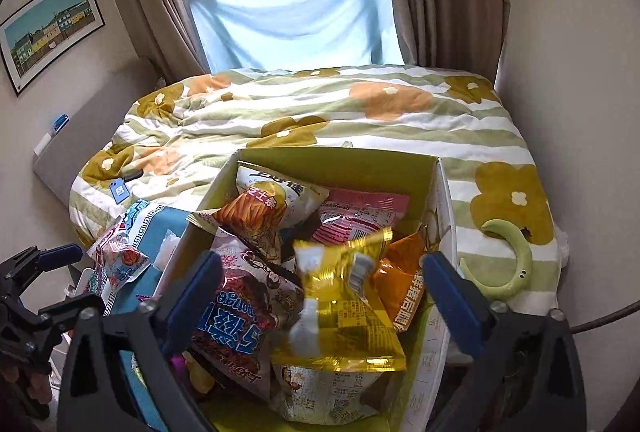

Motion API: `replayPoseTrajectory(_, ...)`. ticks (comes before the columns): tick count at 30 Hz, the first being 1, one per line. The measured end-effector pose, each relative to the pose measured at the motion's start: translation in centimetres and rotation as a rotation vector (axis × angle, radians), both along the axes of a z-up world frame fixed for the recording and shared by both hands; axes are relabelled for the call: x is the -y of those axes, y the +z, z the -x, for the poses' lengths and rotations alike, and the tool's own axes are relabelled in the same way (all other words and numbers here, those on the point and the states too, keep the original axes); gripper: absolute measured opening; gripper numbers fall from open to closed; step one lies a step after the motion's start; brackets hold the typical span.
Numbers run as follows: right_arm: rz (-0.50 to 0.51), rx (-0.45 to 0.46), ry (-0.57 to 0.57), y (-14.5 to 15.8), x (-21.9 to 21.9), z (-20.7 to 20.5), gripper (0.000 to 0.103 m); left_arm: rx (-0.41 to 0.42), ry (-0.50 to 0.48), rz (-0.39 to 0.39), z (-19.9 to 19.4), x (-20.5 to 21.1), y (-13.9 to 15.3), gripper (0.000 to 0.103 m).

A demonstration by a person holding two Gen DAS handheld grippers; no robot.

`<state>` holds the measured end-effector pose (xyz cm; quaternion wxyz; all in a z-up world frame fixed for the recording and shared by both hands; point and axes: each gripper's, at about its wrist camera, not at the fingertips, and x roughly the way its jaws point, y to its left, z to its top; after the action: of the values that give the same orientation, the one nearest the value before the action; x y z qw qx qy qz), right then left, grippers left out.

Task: Organize snacks
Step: 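Withdraw both open tools from the box toward the last snacks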

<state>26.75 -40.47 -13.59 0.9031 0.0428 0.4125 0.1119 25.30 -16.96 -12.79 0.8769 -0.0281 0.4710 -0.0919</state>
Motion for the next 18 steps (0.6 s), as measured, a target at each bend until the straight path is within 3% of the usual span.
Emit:
replayPoseTrajectory(6, -0.016, 0.029, -0.009, 0.1, 0.7, 1.8, 0.102, -0.016, 0.037, 0.021, 1.5, -1.9, -0.7, 0.102)
replayPoseTrajectory(18, 0.013, 0.074, -0.002, 3.9, -0.5, 6.1, 0.102, 0.051, 0.084, -0.019, 5.9, -4.7, 2.0, 0.102)
